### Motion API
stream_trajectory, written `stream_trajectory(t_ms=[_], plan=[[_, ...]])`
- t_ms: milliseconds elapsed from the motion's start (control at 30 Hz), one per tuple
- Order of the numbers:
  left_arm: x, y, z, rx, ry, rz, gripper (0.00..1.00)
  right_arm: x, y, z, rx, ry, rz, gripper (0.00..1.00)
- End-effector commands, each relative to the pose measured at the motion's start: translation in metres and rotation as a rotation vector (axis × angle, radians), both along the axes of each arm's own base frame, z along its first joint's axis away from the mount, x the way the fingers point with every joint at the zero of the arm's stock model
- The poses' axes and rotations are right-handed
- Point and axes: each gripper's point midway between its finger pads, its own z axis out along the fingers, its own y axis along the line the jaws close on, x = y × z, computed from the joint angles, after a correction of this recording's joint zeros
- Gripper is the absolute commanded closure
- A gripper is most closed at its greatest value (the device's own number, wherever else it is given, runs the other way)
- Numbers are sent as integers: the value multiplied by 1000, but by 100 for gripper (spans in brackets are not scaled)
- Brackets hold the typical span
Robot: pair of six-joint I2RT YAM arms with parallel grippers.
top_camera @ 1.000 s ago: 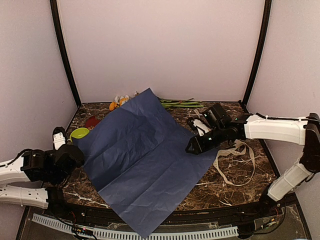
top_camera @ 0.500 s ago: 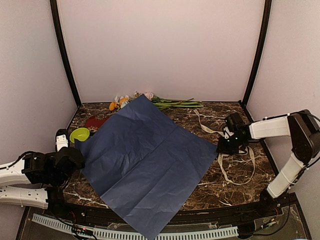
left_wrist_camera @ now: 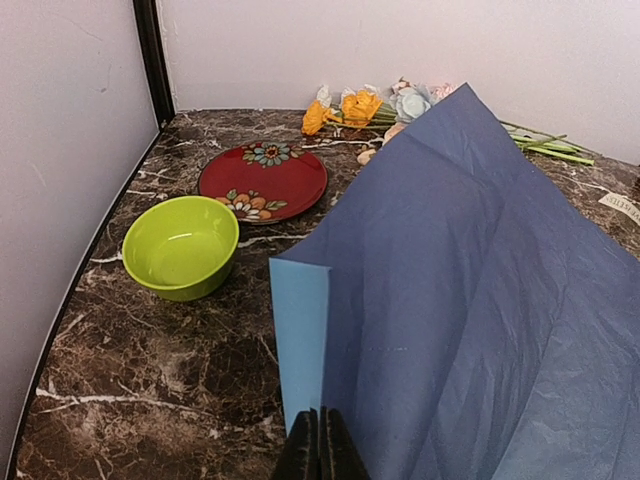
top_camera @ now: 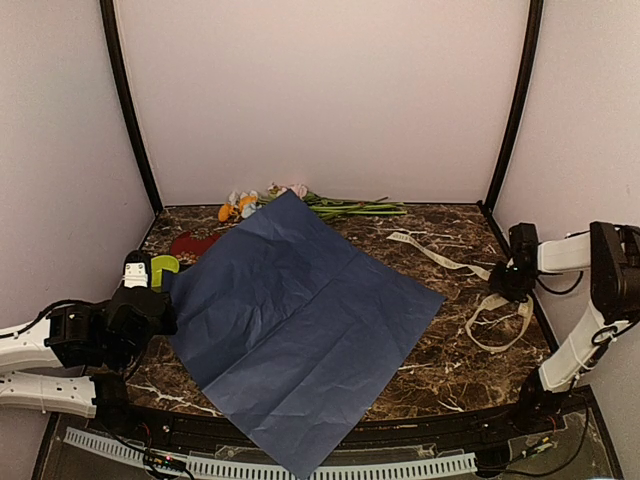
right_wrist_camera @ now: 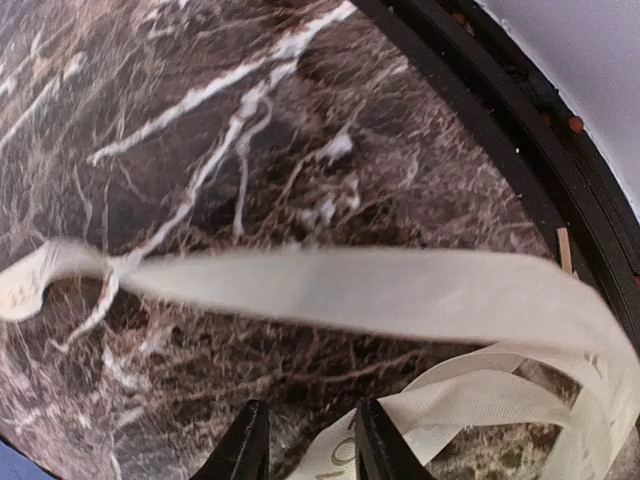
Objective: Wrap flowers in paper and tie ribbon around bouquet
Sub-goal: Adjust the ribbon at the corner of the board, then adjust the flattened wrapping paper at the center of the board.
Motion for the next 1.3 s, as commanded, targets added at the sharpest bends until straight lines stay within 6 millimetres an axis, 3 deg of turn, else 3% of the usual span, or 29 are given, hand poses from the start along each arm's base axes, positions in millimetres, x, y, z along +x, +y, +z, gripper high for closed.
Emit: stream_trajectory(t_ms=[0,167,267,300,400,500,667,900,1000,1267], plan=[[3,-6,18,-7,-50,-46,100,1,29,25,-30,32,134,68],[2,-15,19,-17,-46,-101,100,8,104,56,-130,41,384,56],[1,-20,10,-7,6,-114,100,0,147,51,-50,34,504,50],[1,-22,7,1,25,-113,100,-5,159,45,-31,48,539,42],[1,-23,3,4,70,-91,100,-14,172,23,-67,120,595,31],[-1,-24,-1,-39,109,-60,100,-11,181,17,-123,142,676,28],[-2,-38,-14,-92,162,-72,100,-5,166,5,-272,219,694,29],[-2,-76,-46,-50,338,-104,100,-29,129,-22,-409,320,660,24],[-4,-79,-48,-42,343,-101,100,-45,111,-27,-451,355,605,22],[-7,-76,-45,-74,261,-186,100,-62,91,-24,-404,309,467,17]])
